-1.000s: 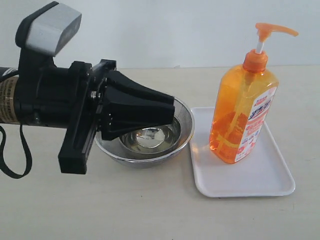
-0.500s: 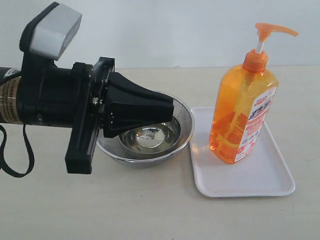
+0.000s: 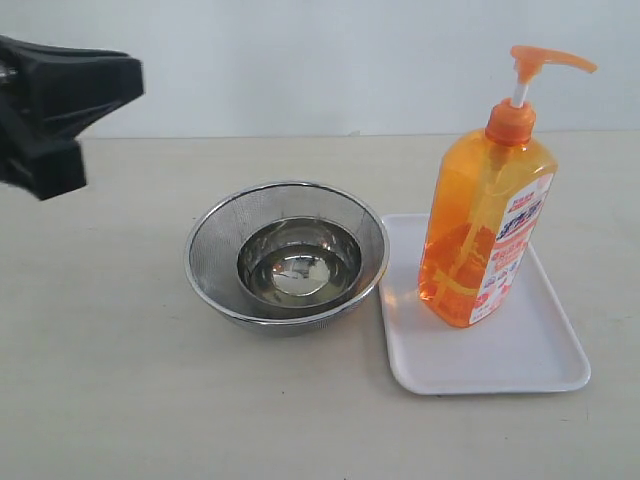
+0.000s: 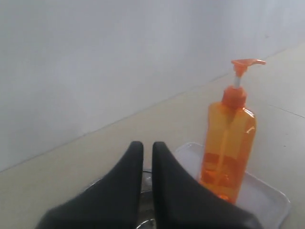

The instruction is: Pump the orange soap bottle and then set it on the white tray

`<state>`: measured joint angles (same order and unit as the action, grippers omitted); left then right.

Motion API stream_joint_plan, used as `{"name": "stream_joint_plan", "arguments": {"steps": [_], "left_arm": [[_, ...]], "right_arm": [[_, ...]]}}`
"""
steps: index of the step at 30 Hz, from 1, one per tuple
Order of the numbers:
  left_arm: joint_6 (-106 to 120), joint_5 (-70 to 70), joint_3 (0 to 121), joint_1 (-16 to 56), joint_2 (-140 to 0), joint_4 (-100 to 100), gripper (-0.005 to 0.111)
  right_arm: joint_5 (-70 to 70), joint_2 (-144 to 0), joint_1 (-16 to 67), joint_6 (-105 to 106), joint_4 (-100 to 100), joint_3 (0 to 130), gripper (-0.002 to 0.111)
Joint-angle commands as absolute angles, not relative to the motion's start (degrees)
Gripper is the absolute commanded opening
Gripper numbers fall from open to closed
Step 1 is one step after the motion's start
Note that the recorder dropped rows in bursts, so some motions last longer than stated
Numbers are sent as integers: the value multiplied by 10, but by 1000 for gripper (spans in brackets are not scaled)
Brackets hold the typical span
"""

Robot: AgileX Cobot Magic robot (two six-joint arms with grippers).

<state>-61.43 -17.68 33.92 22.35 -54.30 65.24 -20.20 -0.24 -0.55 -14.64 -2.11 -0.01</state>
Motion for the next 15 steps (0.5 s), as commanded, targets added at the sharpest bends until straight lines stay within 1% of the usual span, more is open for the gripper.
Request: {"name": "stream_joint_plan", "arguments": {"steps": [1, 10, 15], "left_arm": [[-619, -117, 285, 217, -442, 636, 7], [-621, -104, 153, 117, -252, 616, 7], [-621, -100, 104, 104, -138, 588, 7]], "right_arm": [[-200, 0, -4, -145, -21, 0, 0], [-195, 0, -4, -145, -21, 0, 0], [-195, 0, -4, -146, -21, 0, 0]]}}
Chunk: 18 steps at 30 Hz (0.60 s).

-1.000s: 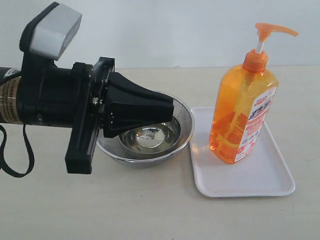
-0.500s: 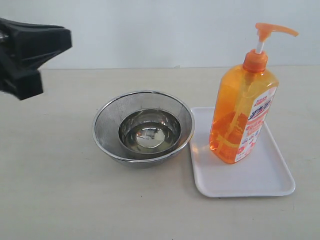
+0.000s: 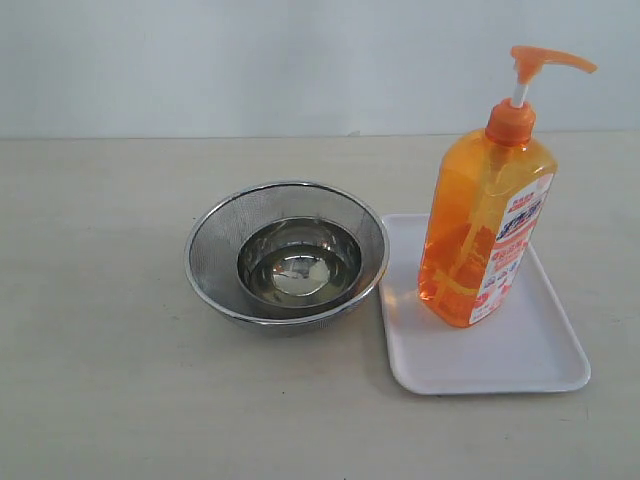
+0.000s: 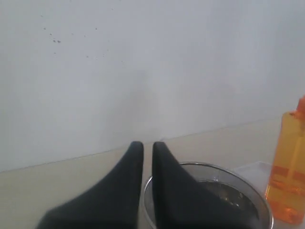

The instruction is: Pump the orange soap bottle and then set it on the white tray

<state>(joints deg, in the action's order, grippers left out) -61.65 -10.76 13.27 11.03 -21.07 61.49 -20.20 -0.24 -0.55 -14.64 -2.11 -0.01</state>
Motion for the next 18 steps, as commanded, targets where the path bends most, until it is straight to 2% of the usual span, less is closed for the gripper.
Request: {"name": "stream_joint_plan", "arguments": {"steps": [1, 6, 18], "left_arm": [[-621, -100, 96, 104, -111, 580, 7], [-621, -100, 67, 104, -1, 561, 7], [-670, -38, 55, 104, -2, 558, 7]], "right_arm": [[-195, 0, -4, -146, -21, 0, 0], [-195, 0, -4, -146, -21, 0, 0], [-195, 0, -4, -146, -21, 0, 0]]}}
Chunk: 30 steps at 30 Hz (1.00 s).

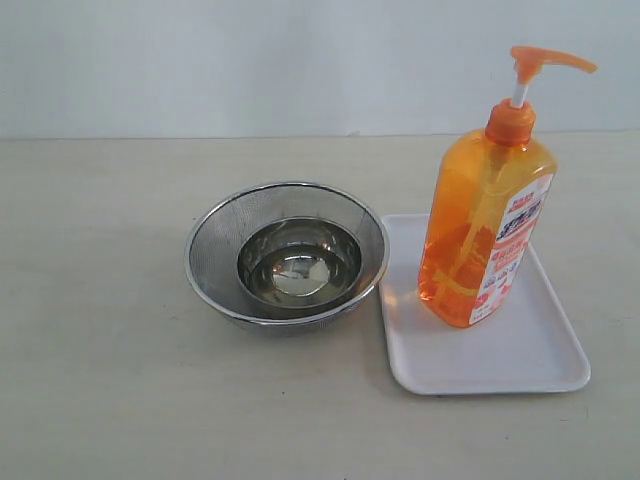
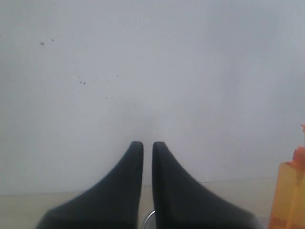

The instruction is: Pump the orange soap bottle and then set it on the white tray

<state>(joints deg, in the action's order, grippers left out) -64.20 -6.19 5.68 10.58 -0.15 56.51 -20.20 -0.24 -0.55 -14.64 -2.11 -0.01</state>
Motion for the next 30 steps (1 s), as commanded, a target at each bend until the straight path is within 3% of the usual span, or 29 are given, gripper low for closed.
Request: {"name": "stream_joint_plan", "arguments": {"steps": [1, 7, 17, 25, 30], "left_arm": [[-675, -38, 55, 104, -2, 558, 7], [-633, -30, 48, 104, -2, 480, 7], [-151, -18, 0, 104, -2, 40, 7], [60, 57, 0, 104, -2, -106, 7], [80, 108, 0, 104, -2, -85, 7]], "right_arm": [[-195, 0, -4, -146, -21, 0, 0], [-195, 0, -4, -146, -21, 0, 0], [-195, 0, -4, -146, -21, 0, 0], [-195, 0, -4, -146, -21, 0, 0], [-195, 0, -4, -146, -21, 0, 0]]}}
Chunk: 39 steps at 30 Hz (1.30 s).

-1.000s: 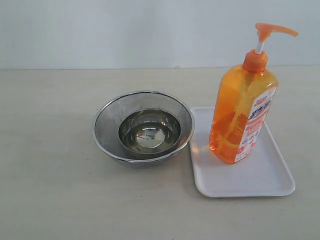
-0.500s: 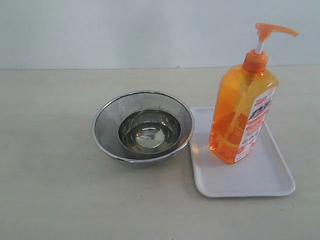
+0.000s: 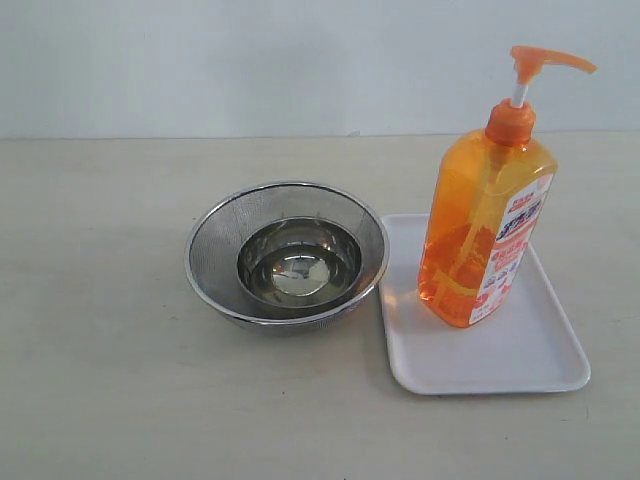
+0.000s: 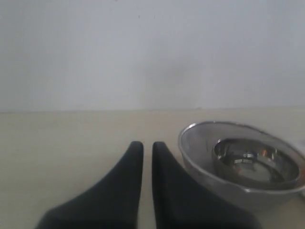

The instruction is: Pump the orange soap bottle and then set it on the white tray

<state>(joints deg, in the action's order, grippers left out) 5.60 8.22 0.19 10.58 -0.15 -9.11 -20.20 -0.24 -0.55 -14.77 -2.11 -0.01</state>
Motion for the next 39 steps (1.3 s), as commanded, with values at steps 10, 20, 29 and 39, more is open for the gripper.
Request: {"name": "stream_joint_plan", "arguments": {"steps": [10, 20, 29, 39], "left_arm": [[86, 186, 0, 88, 0, -62, 7], [36, 194, 0, 1, 0, -71, 7], [40, 194, 0, 0, 0, -71, 7], [41, 194, 0, 0, 0, -71, 7]], "right_arm": [[-199, 0, -4, -146, -21, 0, 0], [-199, 0, -4, -146, -21, 0, 0], [-199, 0, -4, -146, -21, 0, 0], [-199, 0, -4, -146, -21, 0, 0]]}}
